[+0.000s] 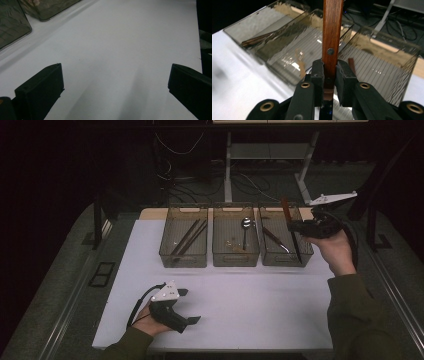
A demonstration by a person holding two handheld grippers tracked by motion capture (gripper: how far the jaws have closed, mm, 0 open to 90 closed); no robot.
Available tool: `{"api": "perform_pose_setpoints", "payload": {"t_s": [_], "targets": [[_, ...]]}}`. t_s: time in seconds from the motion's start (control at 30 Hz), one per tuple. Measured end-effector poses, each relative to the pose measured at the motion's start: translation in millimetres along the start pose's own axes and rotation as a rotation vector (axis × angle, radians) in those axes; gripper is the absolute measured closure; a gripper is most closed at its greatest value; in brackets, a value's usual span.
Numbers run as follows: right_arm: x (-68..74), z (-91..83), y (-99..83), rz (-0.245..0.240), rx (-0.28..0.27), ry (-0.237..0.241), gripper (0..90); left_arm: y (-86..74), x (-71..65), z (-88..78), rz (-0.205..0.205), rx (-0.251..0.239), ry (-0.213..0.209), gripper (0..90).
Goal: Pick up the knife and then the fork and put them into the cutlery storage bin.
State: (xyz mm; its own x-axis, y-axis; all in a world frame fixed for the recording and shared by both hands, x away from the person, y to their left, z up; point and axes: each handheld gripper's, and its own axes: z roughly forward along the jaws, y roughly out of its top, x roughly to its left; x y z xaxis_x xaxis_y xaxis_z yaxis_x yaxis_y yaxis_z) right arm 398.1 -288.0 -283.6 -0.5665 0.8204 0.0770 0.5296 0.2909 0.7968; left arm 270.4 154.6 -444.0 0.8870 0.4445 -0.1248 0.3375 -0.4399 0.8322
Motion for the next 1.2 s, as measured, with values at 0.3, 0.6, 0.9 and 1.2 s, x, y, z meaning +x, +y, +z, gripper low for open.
{"api": "perform_pose_setpoints", "payload": {"t_s": [0.3,0.6,0.9,1.2], "targets": [[-22.5,23.8,11.9,0.045,-0.038,-0.074,77.6,0.4,0.8,-0.9,0.015,0.004,0.002,0.0],[-33.4,52.9,5.6,0.076,-0.013,-0.104,77.6,0.4,0.6,-1.4,0.013,0.003,-0.003,0.0],[-36.9,83.7,-11.8,0.088,0.077,-0.119,77.6,0.5,0.0,-1.2,0.009,-0.003,-0.004,0.0],[-42.5,107.1,-27.4,0.102,0.181,-0.143,72.7,0.5,0.3,-1.5,0.014,0.001,-0.006,0.0]]}}
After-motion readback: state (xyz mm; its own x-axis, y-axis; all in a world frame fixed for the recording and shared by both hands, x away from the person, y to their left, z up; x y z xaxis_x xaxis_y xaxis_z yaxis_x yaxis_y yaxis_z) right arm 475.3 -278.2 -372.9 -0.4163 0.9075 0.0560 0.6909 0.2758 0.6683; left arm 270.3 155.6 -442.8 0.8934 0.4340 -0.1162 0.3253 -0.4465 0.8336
